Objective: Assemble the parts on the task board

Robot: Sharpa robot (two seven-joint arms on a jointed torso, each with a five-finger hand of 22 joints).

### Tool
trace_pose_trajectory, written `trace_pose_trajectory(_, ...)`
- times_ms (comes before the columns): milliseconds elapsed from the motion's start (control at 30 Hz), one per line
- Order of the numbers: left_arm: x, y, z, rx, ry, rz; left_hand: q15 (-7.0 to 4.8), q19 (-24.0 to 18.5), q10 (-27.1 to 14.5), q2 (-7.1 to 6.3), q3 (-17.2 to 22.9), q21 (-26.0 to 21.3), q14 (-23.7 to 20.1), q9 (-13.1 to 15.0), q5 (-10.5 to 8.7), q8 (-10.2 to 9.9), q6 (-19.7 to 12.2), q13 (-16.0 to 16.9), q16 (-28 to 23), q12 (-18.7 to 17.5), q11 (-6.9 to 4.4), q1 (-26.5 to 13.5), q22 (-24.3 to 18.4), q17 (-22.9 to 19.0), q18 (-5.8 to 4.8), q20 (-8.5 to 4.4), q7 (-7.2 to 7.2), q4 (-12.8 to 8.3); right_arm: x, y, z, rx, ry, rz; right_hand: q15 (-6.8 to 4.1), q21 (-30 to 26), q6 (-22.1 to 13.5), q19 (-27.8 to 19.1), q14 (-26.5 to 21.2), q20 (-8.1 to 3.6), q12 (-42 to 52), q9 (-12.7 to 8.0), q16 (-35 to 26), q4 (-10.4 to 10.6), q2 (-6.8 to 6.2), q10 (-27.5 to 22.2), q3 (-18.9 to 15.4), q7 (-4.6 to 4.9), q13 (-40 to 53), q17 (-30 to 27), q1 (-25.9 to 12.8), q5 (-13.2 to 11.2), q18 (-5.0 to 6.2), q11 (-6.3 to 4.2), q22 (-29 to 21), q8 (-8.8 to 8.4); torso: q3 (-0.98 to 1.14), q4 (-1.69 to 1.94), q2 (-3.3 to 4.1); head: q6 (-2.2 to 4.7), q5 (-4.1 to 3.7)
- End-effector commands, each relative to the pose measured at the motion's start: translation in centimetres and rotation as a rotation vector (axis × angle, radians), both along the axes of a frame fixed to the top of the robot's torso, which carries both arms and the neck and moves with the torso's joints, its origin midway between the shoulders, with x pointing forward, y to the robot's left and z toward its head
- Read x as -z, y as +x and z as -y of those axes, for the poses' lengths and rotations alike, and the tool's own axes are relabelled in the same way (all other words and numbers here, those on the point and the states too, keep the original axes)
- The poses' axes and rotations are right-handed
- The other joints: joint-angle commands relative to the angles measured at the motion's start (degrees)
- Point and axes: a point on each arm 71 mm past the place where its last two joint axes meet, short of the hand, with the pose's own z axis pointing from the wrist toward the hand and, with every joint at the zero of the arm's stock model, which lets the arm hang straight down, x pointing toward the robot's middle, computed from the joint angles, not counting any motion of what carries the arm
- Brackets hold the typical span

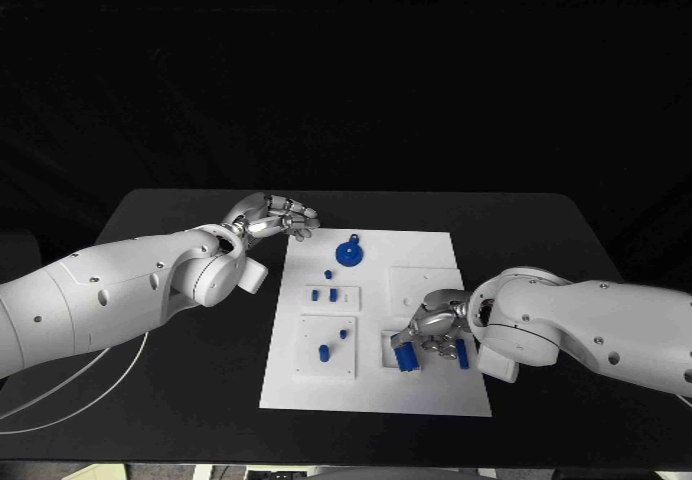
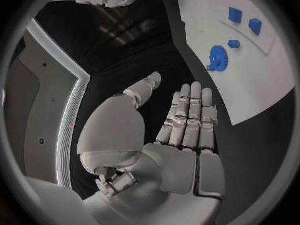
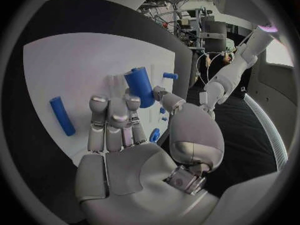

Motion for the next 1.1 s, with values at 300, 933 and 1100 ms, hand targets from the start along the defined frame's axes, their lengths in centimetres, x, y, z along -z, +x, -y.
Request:
trace_pose_trajectory(300, -0.02, -0.04, 0.06, 0.013, -0.012, -0.006, 0.39, -0.2, -0.4, 0.16, -0.1, -0.4, -0.1, -0.1, -0.18, 0.4, -0.4, -0.1, -0.4, -0.1, -0.03, -0.4, 0.1, 0.1, 1.18, 0.35, 0.09, 0.5, 0.71, -0.07, -0.23, -0.009, -0.023, -0.005, -0.45, -0.2, 4.3, 0.3, -0.2, -0.10, -0.5, -0.3, 0.4, 2.0, -1.97, 0.4, -0.8, 0.83, 0.2, -0.2, -2.7, -0.5, 2.53, -0.27, 0.1, -0.48, -0.06, 0.03, 0.00, -0.06, 0.16)
trace_pose_trajectory(933, -0.01, -0.07, -0.03, 0.014, -0.012, -0.008, 0.39, -0.2, -0.4, 0.17, -0.2, -0.4, -0.1, -0.1, -0.18, 0.4, -0.4, -0.1, -0.4, -0.1, -0.03, -0.4, 0.1, 0.2, 1.19, 0.34, 0.08, 0.6, 0.61, 0.00, -0.20, -0.007, -0.029, 0.020, -0.54, -0.4, 3.7, 0.1, -0.5, -0.61, -0.8, -0.1, 0.5, 3.9, -4.70, 0.0, -5.5, 0.82, 0.7, -0.3, -5.9, -0.5, 2.53, -0.30, 0.2, -0.50, 0.00, 0.01, 0.01, -0.11, 0.37)
trace_pose_trajectory(1100, -0.01, -0.06, -0.02, 0.014, -0.012, -0.008, 0.39, -0.2, -0.4, 0.17, -0.2, -0.4, -0.1, -0.1, -0.18, 0.4, -0.4, -0.1, -0.4, -0.1, -0.03, -0.4, 0.1, 0.2, 1.20, 0.34, 0.08, 0.6, 0.57, -0.03, -0.27, -0.010, -0.023, 0.025, -0.59, -0.5, 3.5, -0.1, -0.6, -0.86, -0.9, 0.1, 0.5, 3.7, -4.27, 0.0, -7.4, 0.78, 0.8, -0.3, -6.1, -0.5, 2.53, -0.35, 0.2, -0.45, 0.00, 0.01, 0.02, -0.18, 0.37)
